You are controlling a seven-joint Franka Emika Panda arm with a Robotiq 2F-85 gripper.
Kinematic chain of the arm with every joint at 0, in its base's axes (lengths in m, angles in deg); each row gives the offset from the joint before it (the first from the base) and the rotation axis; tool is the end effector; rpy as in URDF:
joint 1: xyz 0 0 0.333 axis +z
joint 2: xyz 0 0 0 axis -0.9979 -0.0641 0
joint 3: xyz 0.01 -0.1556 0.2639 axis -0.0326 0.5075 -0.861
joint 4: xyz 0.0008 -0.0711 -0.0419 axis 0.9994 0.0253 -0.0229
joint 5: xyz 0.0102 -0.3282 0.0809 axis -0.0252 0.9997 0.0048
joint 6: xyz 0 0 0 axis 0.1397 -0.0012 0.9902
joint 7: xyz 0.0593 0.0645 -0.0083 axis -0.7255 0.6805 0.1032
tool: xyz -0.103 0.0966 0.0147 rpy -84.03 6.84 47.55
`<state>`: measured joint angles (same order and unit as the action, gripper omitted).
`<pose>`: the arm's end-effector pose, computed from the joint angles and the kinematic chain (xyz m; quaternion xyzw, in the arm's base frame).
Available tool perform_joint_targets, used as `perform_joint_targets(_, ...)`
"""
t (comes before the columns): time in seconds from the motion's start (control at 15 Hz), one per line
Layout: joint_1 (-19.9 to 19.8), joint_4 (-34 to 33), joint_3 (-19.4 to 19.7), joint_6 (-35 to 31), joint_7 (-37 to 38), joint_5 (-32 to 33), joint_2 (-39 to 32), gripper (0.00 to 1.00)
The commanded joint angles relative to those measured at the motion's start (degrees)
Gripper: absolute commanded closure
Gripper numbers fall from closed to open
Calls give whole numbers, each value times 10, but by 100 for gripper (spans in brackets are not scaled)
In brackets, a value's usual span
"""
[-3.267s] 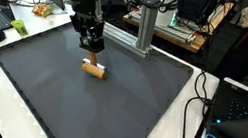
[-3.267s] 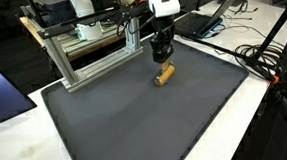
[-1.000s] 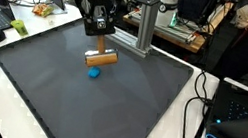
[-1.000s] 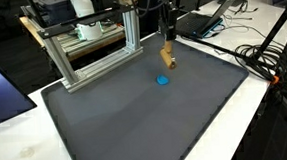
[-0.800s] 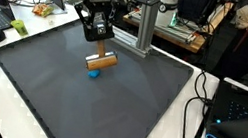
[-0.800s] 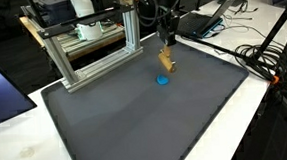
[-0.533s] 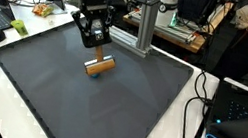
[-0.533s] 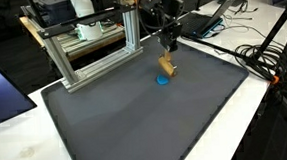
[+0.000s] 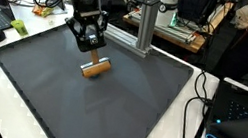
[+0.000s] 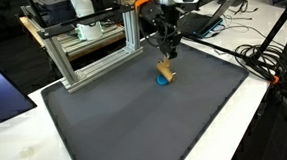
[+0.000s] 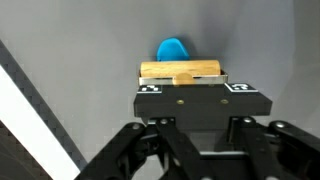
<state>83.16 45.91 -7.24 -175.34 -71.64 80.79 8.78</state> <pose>0.5944 0.0149 0.3156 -0.8197 -0.5715 -0.0347 0.0151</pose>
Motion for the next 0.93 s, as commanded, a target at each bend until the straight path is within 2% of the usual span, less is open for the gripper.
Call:
perform_joint_targets(0.0,-8,-20,-1,17,-9,7,-11,78)
perform_joint_targets(0.87,-6,1,3,10,-2,25,-11,78)
